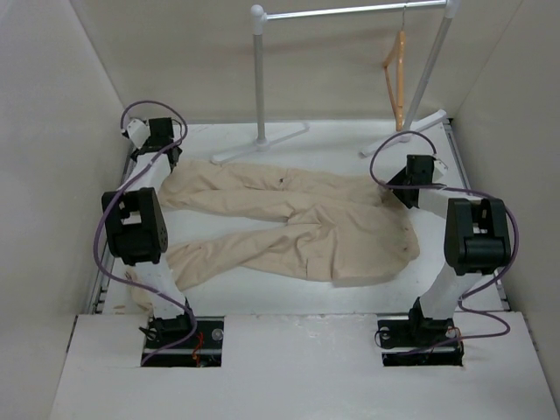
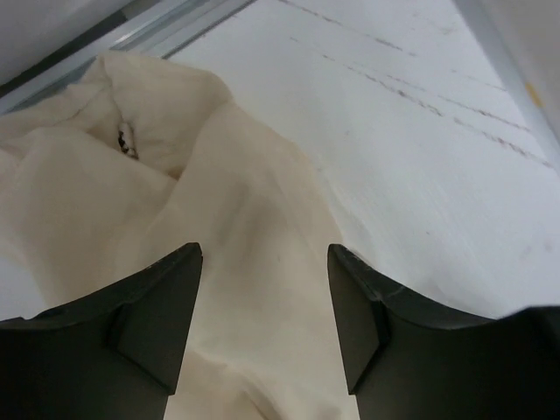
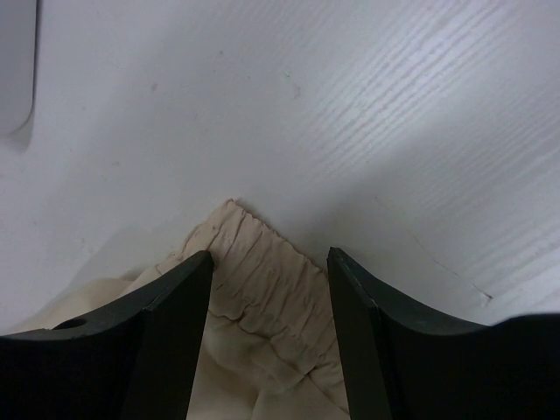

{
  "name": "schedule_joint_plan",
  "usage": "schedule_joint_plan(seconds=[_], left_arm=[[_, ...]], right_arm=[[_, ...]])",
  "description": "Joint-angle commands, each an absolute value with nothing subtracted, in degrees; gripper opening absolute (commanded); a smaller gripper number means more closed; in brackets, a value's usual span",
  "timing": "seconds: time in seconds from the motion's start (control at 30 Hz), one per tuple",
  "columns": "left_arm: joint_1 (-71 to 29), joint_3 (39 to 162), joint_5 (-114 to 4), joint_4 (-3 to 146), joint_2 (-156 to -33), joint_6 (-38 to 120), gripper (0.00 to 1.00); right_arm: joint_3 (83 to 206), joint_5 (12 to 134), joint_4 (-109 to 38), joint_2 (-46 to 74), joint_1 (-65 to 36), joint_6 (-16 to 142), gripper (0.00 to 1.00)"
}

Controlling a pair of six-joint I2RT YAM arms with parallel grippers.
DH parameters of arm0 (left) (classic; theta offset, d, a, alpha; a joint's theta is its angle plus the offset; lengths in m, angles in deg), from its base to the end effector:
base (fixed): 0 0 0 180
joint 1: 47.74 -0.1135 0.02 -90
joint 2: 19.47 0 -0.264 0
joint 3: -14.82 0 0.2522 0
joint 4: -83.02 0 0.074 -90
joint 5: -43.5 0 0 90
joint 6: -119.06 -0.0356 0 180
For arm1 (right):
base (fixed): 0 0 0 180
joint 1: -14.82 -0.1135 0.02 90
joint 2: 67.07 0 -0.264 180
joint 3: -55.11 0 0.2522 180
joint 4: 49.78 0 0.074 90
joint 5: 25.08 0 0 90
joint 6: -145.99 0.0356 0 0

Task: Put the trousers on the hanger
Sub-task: Flatten out the trousers at the center of the board.

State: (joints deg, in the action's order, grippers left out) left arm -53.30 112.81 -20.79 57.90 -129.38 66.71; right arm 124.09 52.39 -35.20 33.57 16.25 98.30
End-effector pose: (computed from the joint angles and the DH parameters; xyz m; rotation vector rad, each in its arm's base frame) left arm 0.4378 0.0581 0.2457 -1.0122 1.8964 0.1743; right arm 0.3583 -0.0167 0.1620 0.9726 2.1447 0.0879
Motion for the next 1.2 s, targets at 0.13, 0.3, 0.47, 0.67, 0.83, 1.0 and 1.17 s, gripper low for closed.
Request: schedule_joint_plan(seconds=[0.13,0.3,0.47,0.67,0.83,1.0,1.17], left_arm=[[-41.39,89.52,-21.36,71.71,-110.11,70.90,0.58],[-32.16,77.47,-20.84,76.02,-103.68,71.78,0.58],[-31.08,70.34,-21.54,76.20,-98.41,72.22,0.57],[-34.77,66.03,-24.26,75.32,-92.96,71.87,0.57],[-36.62,65.32,-27.42,75.06,-93.74,71.86,0.56],[-33.29,64.97,-29.27,74.97,-93.22,71.87,0.55],[-32.32,64.88,-29.45,74.53,-94.35,71.69,0.55]], right_arm=[[127.84,56.75,-36.55,36.29,16.01,99.76,0.61],[128.89,57.97,-35.93,37.25,17.06,98.62,0.55],[129.17,61.76,-34.61,38.93,18.29,99.32,0.08],[124.60,56.93,-36.46,31.56,21.80,102.83,0.00],[123.19,52.98,-36.20,24.70,22.95,102.84,0.00],[120.46,49.54,-36.02,20.21,26.46,101.17,0.00],[122.99,54.09,-38.12,25.45,26.83,99.16,0.38]])
